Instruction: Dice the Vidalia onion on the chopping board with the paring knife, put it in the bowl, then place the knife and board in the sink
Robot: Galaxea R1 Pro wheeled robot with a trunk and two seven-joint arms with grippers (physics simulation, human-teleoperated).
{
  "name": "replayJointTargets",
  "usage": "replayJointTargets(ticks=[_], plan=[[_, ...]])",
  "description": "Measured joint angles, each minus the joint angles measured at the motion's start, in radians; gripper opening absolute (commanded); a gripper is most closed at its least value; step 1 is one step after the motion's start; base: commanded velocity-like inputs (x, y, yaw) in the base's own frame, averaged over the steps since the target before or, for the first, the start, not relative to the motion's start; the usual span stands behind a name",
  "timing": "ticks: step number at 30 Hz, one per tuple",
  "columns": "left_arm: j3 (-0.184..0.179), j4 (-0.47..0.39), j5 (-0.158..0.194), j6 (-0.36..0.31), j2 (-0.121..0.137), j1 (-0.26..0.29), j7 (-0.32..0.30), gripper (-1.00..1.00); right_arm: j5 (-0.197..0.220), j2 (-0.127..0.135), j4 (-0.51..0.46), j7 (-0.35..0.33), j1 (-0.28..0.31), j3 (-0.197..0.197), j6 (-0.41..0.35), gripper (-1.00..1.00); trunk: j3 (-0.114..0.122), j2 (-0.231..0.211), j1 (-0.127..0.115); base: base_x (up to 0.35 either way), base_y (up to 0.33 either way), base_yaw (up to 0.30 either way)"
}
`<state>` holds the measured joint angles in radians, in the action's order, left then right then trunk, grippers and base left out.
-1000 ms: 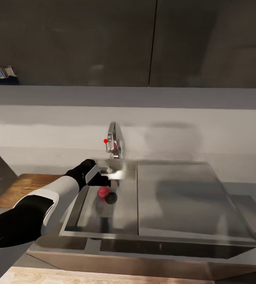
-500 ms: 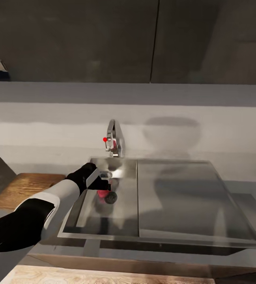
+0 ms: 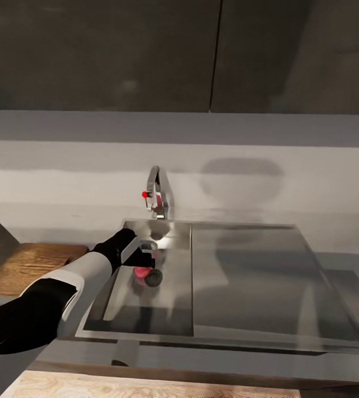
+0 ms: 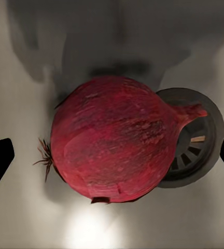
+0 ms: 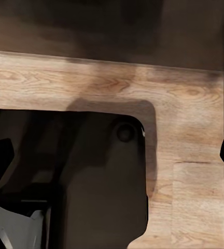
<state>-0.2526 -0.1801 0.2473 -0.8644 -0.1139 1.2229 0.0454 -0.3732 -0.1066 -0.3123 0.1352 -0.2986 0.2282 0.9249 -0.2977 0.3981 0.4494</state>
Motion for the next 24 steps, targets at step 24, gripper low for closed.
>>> replayJointTargets(ticks=[24], plan=[[-0.001,0.0,0.0,0.0,0.0,-0.001,0.0,1.0,0.0,0.0,0.0,0.0,0.0,-0.001,0.0,1.0,-0.015,0.0,0.0,0.0,0.0,0.0]])
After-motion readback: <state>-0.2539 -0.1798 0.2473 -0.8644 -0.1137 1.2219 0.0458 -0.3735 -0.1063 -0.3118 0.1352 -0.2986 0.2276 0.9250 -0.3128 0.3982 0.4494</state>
